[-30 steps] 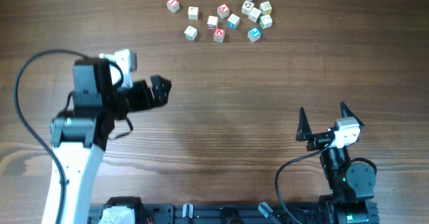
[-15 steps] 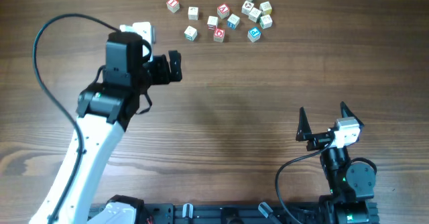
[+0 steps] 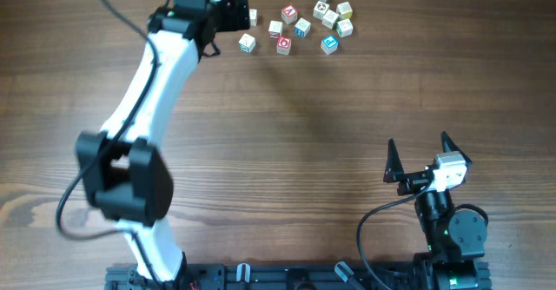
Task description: Form a circle
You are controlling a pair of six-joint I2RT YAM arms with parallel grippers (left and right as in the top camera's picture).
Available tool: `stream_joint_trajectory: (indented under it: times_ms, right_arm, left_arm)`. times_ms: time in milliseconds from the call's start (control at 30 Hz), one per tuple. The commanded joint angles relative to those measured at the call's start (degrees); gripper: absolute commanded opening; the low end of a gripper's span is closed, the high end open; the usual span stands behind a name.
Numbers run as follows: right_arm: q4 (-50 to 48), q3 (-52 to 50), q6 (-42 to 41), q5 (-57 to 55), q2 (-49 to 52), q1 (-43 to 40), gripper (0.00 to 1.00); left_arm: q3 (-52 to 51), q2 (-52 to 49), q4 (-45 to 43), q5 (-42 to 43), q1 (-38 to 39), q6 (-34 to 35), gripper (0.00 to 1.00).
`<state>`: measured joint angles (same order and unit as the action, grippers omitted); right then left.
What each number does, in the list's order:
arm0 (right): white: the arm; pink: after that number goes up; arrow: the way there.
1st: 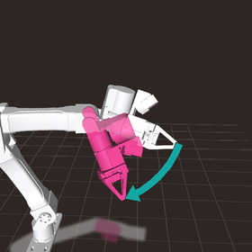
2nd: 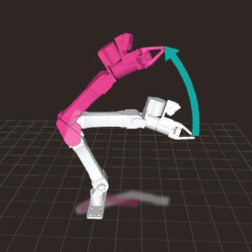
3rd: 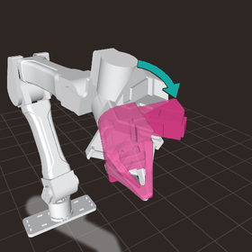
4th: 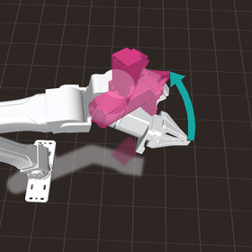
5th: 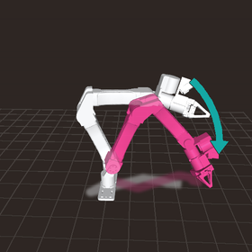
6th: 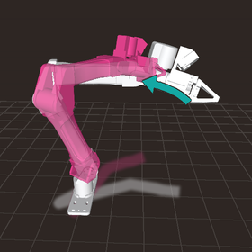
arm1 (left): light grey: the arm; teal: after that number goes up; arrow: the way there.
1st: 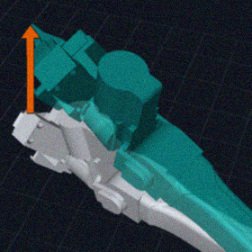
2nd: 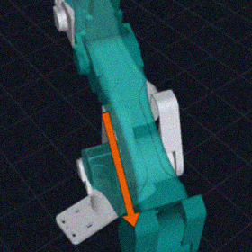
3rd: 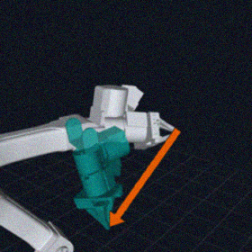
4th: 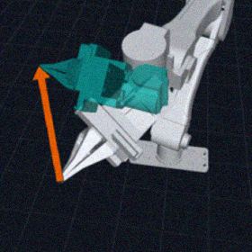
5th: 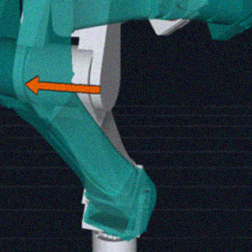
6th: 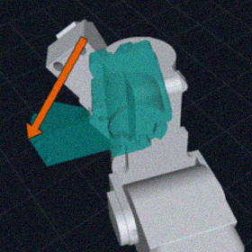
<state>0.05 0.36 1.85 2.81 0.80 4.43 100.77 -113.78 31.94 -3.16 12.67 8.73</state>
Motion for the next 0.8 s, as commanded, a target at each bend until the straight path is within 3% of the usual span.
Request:
stream_joint_trajectory:
  times_ms: [0, 267, 533, 667, 767]
  right_arm:
    - [-0.09, -0.07, 1.03, 0.72, -0.22, 0.22, 1.00]
    - [-0.09, -0.07, 1.01, 0.72, -0.22, 0.22, 1.00]
    - [-0.09, -0.07, 1.01, 0.72, -0.22, 0.24, 1.00]
    - [-0.09, -0.07, 1.01, 0.72, -0.22, 0.22, 1.00]
    - [-0.09, -0.07, 0.98, 0.72, -0.22, 0.22, 0.99]
  left_arm:
    - [4.59, -7.74, -3.10, 0.68, -0.13, -2.29, 0.93]
    - [4.81, -17.90, -10.95, 6.67, -0.04, -2.34, 0.83]
    - [4.81, -24.48, -10.49, 6.97, 0.83, -2.58, 0.75]
    - [4.81, -24.68, -9.92, 6.97, 0.94, -2.58, 0.60]
    - [4.85, -24.65, -9.70, 6.97, 1.27, -2.56, 0.31]
